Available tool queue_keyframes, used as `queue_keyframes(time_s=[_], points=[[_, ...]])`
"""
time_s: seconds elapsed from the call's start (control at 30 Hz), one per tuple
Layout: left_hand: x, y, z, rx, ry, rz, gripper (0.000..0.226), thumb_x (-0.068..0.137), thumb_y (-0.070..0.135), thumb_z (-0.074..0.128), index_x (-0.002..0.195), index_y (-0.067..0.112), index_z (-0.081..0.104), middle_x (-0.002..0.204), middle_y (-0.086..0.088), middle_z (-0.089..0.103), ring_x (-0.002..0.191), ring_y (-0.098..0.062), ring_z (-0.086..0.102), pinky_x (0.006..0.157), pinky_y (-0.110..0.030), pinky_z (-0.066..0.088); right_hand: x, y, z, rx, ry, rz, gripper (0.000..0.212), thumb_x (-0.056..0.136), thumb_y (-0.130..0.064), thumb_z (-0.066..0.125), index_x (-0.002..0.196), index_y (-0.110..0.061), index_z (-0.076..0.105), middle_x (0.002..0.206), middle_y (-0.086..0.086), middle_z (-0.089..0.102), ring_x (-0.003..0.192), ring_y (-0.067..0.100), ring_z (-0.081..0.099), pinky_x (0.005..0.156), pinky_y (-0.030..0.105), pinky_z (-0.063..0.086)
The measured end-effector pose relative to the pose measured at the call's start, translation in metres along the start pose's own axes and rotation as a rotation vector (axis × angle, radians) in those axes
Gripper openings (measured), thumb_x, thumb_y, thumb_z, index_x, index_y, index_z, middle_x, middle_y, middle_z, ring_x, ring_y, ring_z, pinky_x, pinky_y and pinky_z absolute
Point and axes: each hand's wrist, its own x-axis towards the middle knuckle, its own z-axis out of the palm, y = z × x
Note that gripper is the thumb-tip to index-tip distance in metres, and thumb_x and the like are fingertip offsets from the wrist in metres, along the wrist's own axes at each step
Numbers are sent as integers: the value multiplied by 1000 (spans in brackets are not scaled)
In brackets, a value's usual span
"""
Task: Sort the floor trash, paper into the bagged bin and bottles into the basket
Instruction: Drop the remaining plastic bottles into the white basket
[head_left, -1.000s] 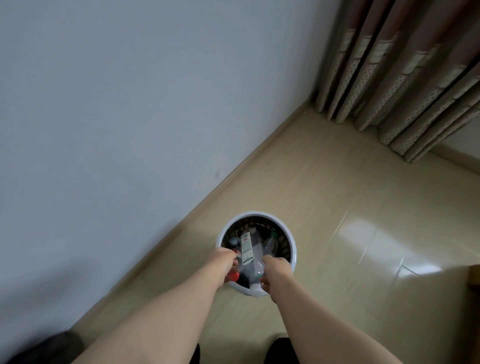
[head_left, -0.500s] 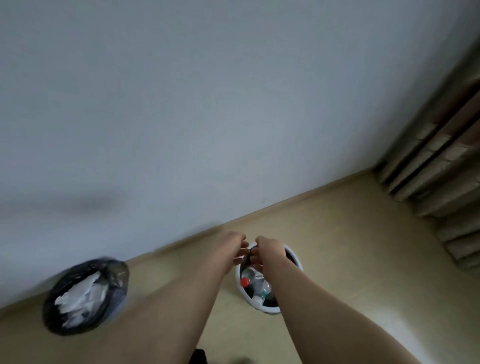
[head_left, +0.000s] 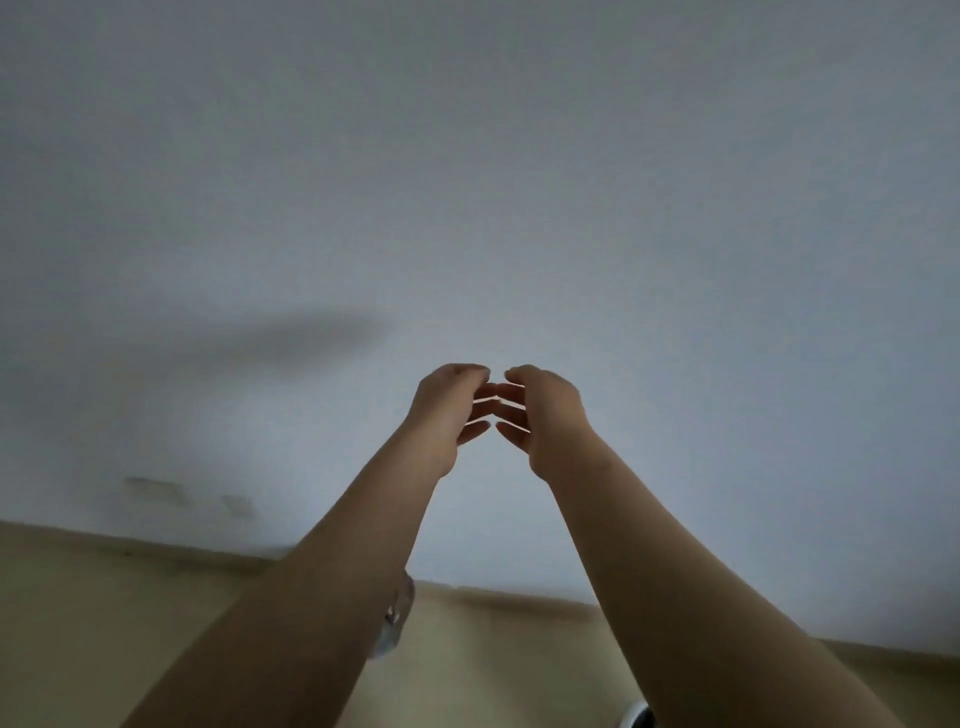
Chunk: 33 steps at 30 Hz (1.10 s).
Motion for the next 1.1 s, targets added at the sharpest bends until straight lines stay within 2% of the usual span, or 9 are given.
queue_keyframes(time_s=[0.17, 0.37, 0.53, 0.8, 0.97, 1.1], points=[[-15, 79, -113, 5, 113, 254, 6, 92, 22, 54, 90, 22, 59, 91, 1, 68, 85, -13, 66, 71, -26, 52, -19, -23, 118, -42, -219, -151, 9, 91, -16, 50, 85, -15, 57, 80, 1, 61, 68, 15, 59, 65, 25, 48], [-52, 134, -274, 121, 418, 459, 8, 93, 22, 54, 89, 25, 60, 91, 3, 67, 84, -13, 66, 71, -24, 51, -55, -12, 287, -41, -532, -208, 8, 90, -17, 52, 87, -15, 59, 80, 1, 63, 68, 15, 60, 64, 25, 49], [-96, 140, -410, 109, 688, 493, 10, 94, 21, 52, 90, 23, 61, 87, 3, 68, 81, -11, 66, 71, -24, 51, -92, 26, 414, -57, -785, -153, 8, 89, -17, 54, 86, -16, 61, 76, -1, 64, 66, 14, 60, 61, 24, 50], [-166, 114, -578, -27, 1095, 480, 14, 92, 20, 53, 82, 24, 62, 71, 9, 68, 70, -8, 65, 65, -24, 47, -161, 114, 587, -194, -1165, 7, 9, 89, -15, 54, 82, -15, 58, 75, 1, 61, 63, 14, 57, 60, 25, 47], [-196, 110, -673, -108, 1347, 500, 10, 91, 20, 55, 83, 20, 61, 75, 4, 66, 71, -11, 63, 65, -25, 48, -191, 157, 698, -304, -1401, 25, 10, 89, -18, 54, 80, -17, 58, 76, -1, 60, 65, 14, 57, 57, 24, 45], [-210, 114, -734, -129, 1451, 504, 9, 92, 21, 54, 91, 17, 62, 81, 1, 67, 76, -13, 64, 71, -26, 50, -210, 184, 773, -339, -1508, 39, 11, 90, -18, 54, 79, -19, 57, 72, -4, 62, 63, 11, 56, 58, 23, 44]])
